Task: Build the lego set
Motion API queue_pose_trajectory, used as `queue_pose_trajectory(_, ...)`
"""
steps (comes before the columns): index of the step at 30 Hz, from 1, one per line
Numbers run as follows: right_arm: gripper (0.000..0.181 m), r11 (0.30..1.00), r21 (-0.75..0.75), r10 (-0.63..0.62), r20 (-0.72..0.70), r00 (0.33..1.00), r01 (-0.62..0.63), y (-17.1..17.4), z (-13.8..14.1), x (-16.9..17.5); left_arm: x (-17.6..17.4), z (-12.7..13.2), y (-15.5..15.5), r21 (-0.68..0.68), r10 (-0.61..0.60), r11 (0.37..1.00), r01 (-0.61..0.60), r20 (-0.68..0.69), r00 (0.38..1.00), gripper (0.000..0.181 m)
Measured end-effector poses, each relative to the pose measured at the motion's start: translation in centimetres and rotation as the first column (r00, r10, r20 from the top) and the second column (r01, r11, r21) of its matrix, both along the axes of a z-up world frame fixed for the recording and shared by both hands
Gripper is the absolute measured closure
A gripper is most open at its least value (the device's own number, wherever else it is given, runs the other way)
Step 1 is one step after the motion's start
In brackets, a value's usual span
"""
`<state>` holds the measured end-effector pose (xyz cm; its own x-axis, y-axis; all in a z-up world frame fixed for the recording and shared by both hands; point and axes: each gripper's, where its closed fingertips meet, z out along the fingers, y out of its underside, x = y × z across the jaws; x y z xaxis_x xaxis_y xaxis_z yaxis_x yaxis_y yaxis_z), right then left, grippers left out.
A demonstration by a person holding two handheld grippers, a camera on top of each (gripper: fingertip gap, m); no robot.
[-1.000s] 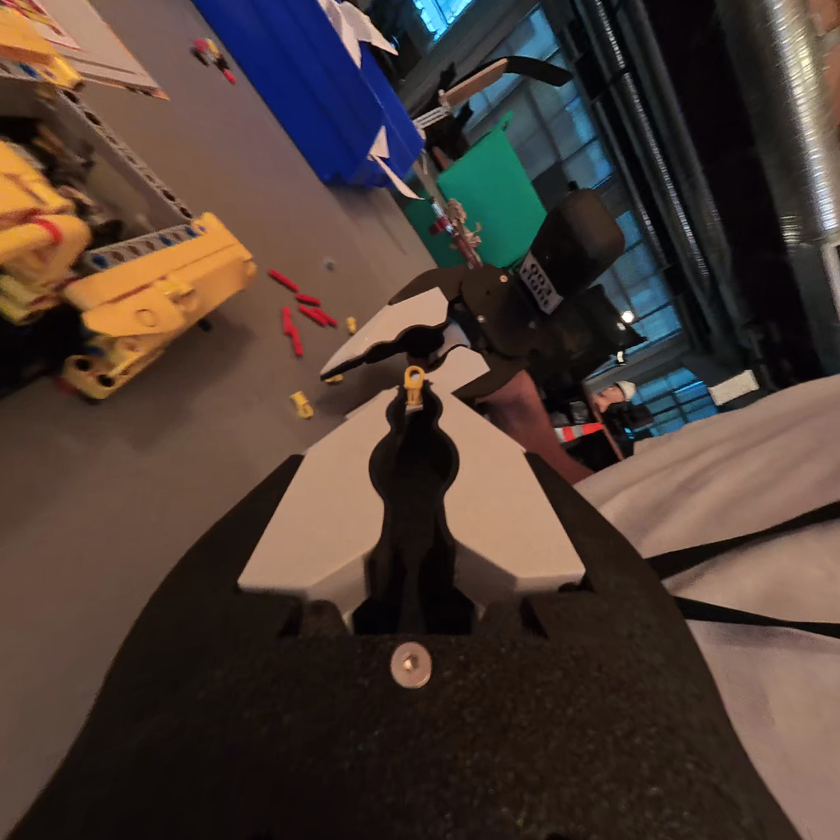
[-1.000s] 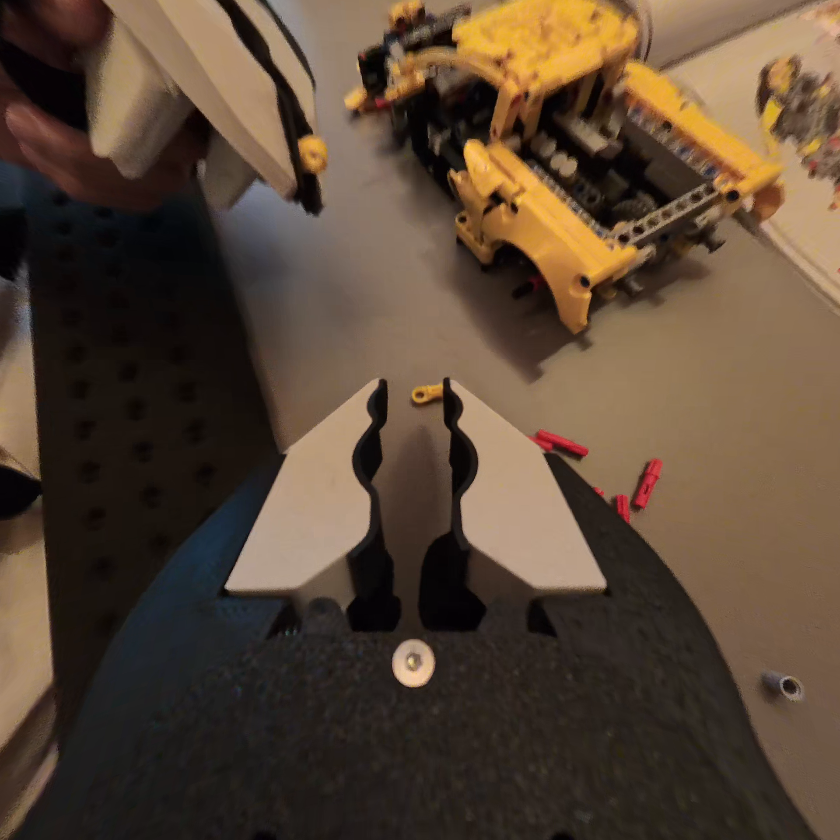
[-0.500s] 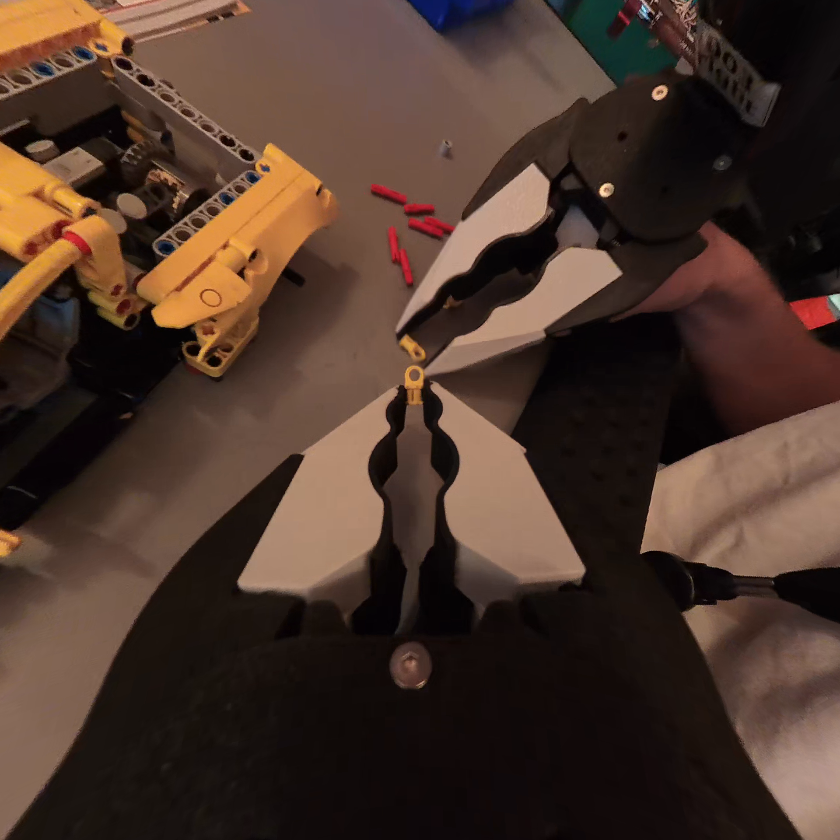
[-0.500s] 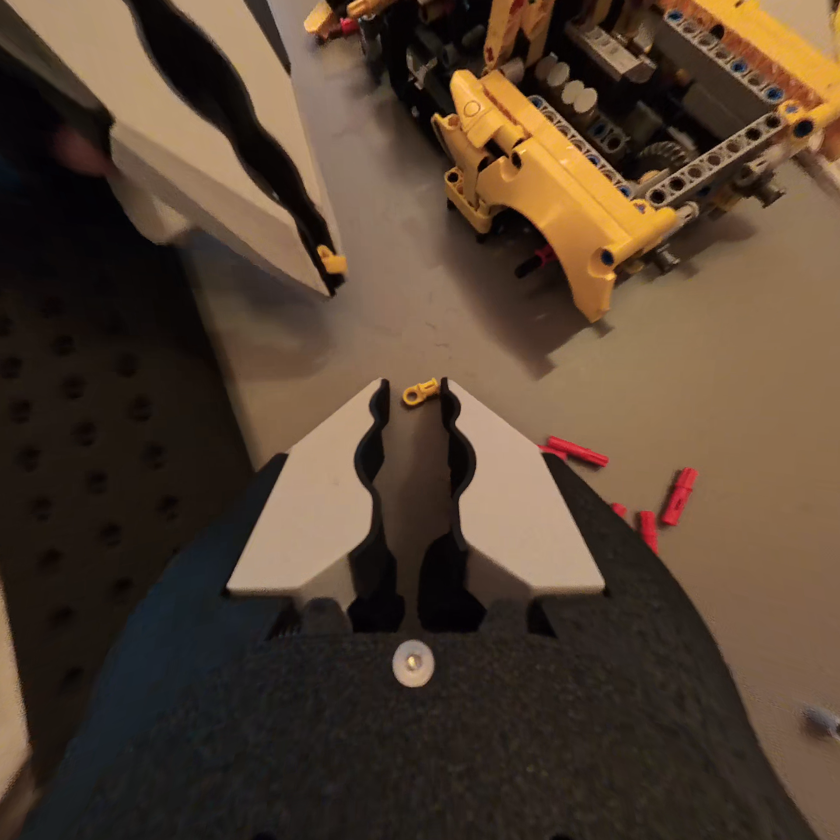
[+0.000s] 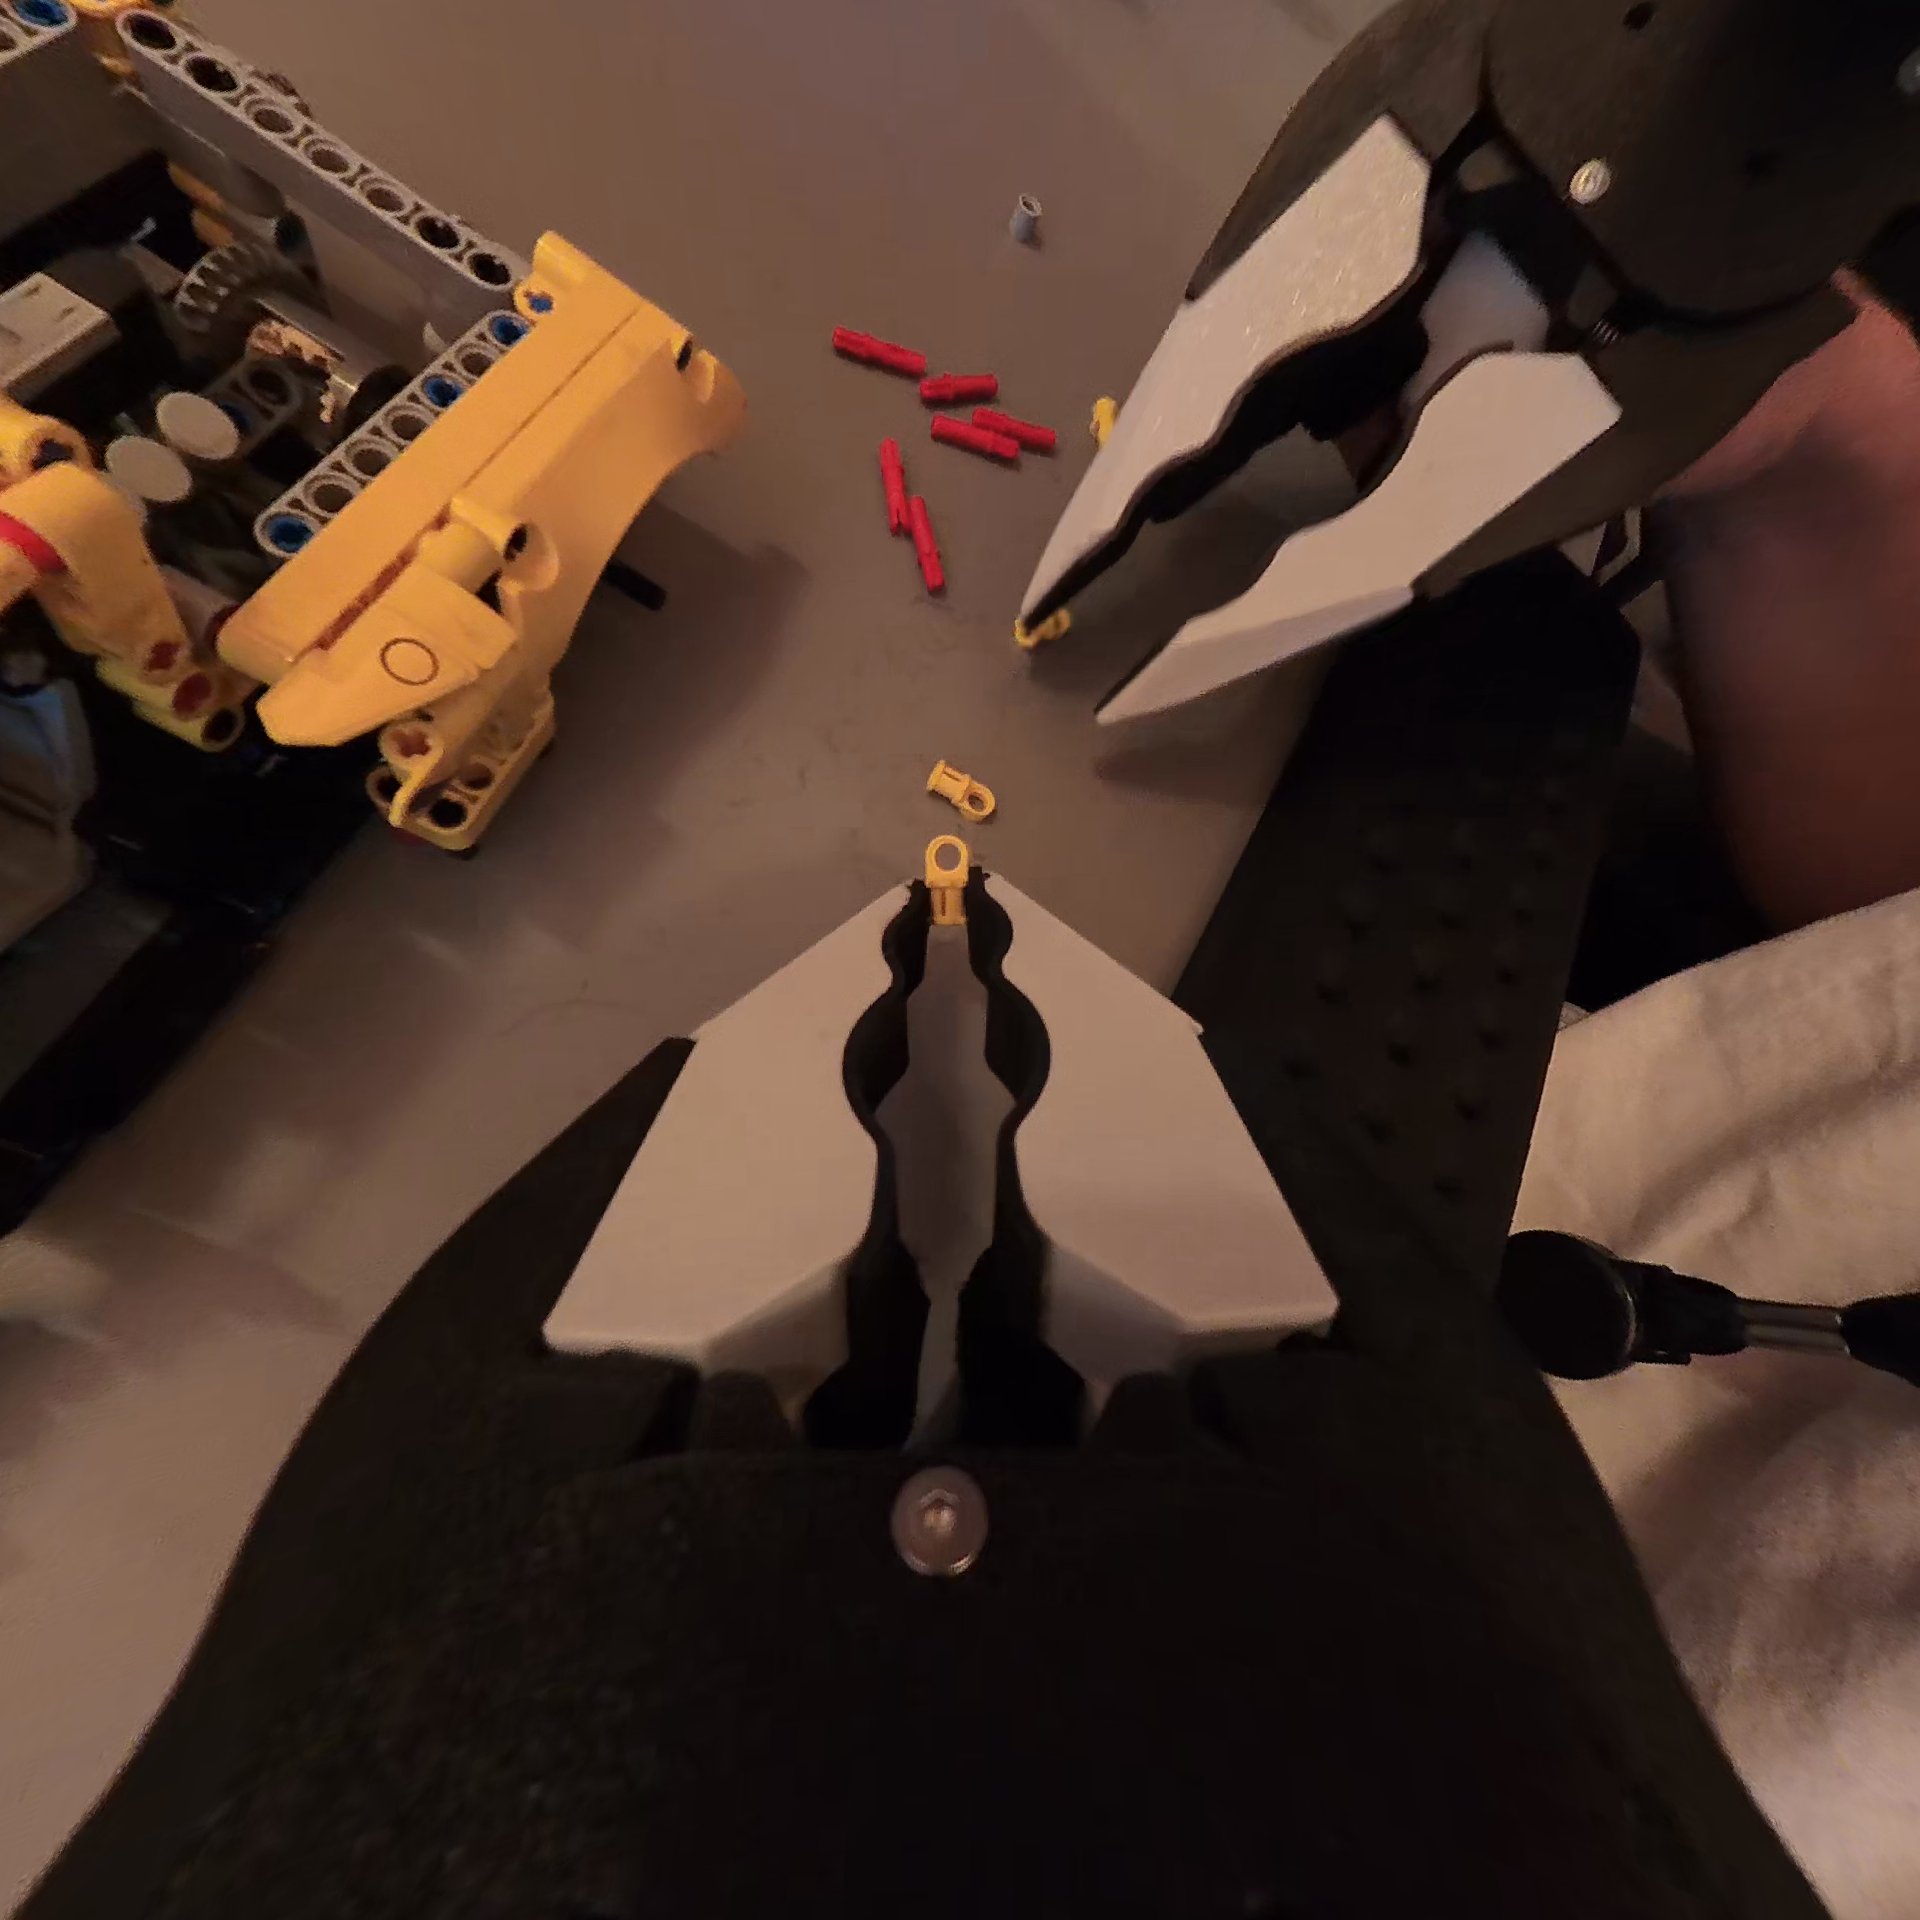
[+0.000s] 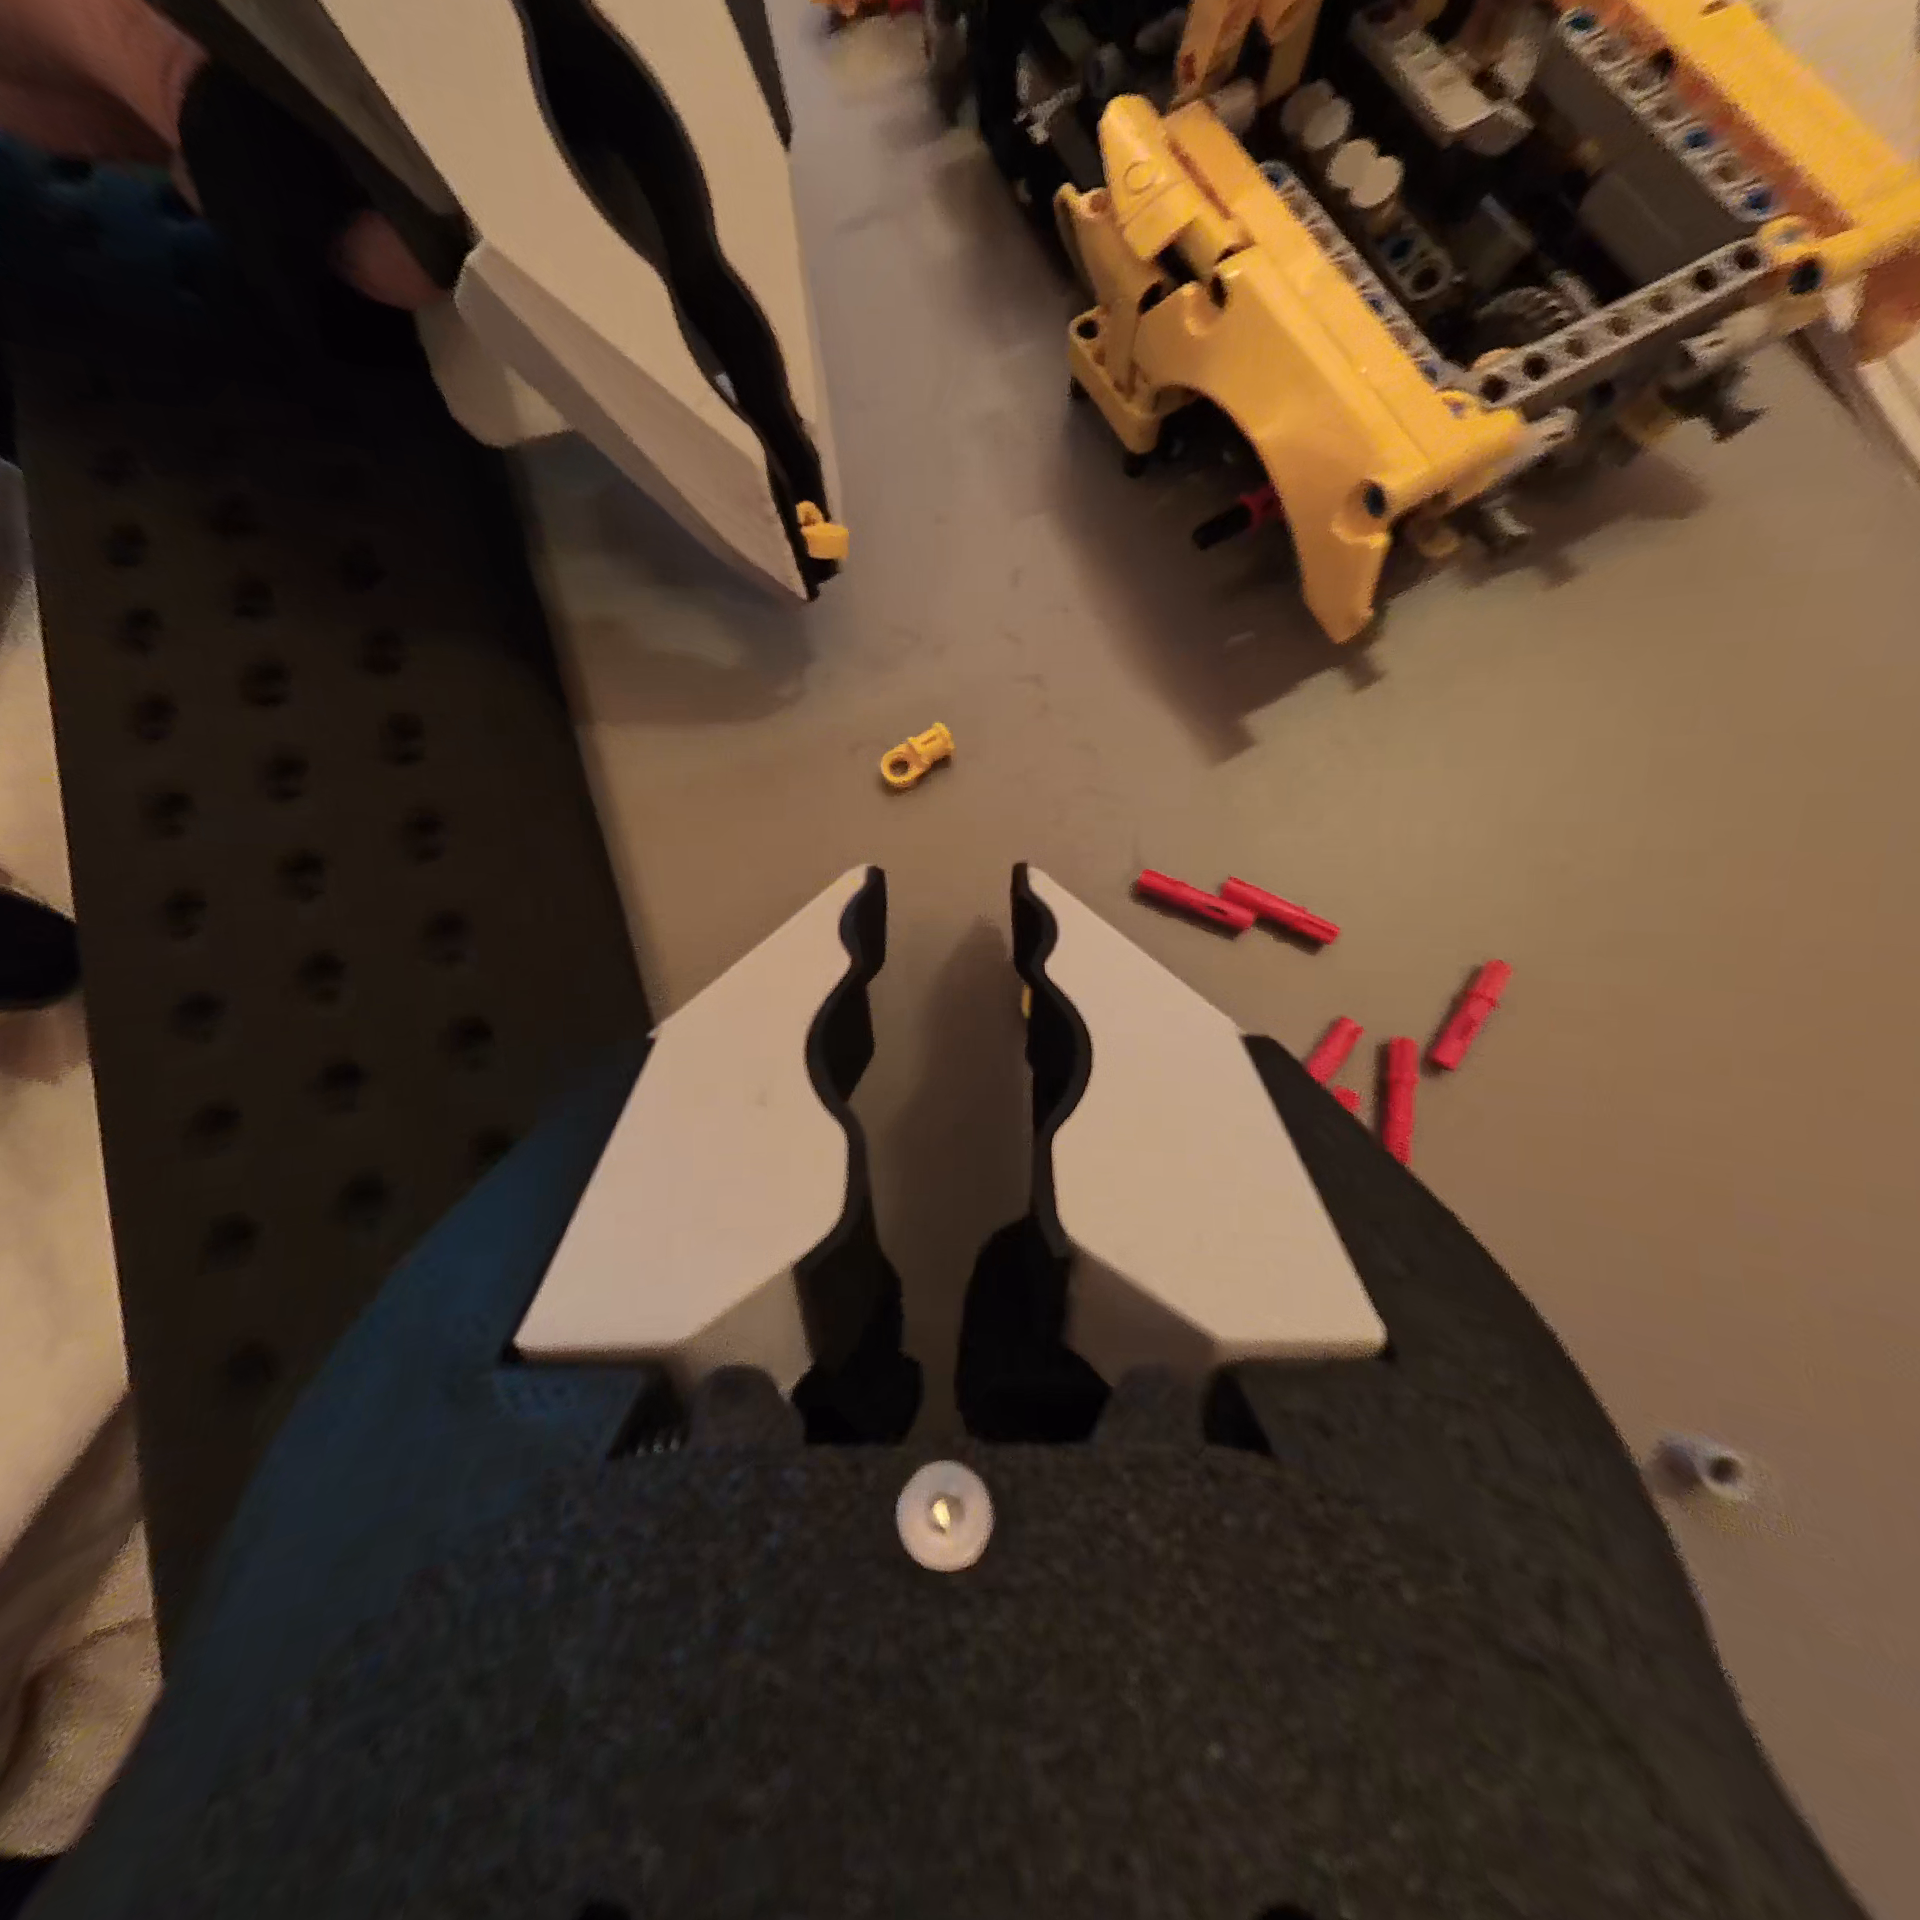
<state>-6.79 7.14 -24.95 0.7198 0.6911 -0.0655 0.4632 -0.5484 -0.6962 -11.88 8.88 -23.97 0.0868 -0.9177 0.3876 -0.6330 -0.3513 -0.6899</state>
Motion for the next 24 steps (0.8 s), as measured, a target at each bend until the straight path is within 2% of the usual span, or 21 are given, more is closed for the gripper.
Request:
queue_pose_trajectory(3,0.160,0.998,0.047,-0.036,-0.052,0.998,0.038,0.4,1.3,1.5,0.1,-0.2,-0.3,0.019,-0.017,1.000,0.018,-0.015,1.000,0.174)
queue_pose_trajectory(5,0.158,0.998,0.065,-0.013,-0.160,0.987,0.024,0.4,2.1,0.9,0.3,-0.3,-0.5,0.041,-0.036,0.998,0.037,-0.018,0.999,0.174)
queue_pose_trajectory(7,0.158,0.998,0.063,-0.014,-0.195,0.981,0.027,0.5,1.8,0.5,0.3,-0.4,-0.8,0.049,-0.052,0.997,0.053,-0.023,0.998,0.174)
queue_pose_trajectory(9,0.158,1.000,0.024,-0.007,-0.147,0.989,0.011,0.1,0.8,0.4,0.2,-0.4,-0.7,0.060,-0.062,0.996,0.064,-0.033,0.998,0.174)
queue_pose_trajectory(12,0.159,1.000,0.003,-0.014,-0.031,0.999,0.014,-0.5,0.4,1.5,-1.2,-1.3,1.7,0.216,-0.033,0.975,0.062,-0.135,0.990,0.175)
queue_pose_trajectory(14,0.164,0.998,0.035,-0.051,0.035,0.998,0.050,-0.2,0.6,2.9,-2.1,-1.9,2.5,0.270,-0.045,0.958,0.099,-0.201,0.978,0.174)
queue_pose_trajectory(18,0.167,0.999,0.019,-0.044,0.065,0.997,0.043,-0.4,-0.2,2.8,-1.8,-2.1,1.3,0.218,-0.120,0.963,0.161,-0.190,0.974,0.174)
queue_pose_trajectory(21,0.165,0.999,0.004,-0.039,0.103,0.994,0.039,-0.3,-1.2,2.6,-0.9,-1.5,0.1,0.163,-0.151,0.972,0.170,-0.126,0.981,0.174)
queue_pose_trajectory(24,0.175,0.998,0.030,-0.057,0.143,0.988,0.053,0.0,-1.3,2.9,-0.1,-0.5,-1.1,0.087,-0.177,0.980,0.179,-0.033,0.984,0.174)
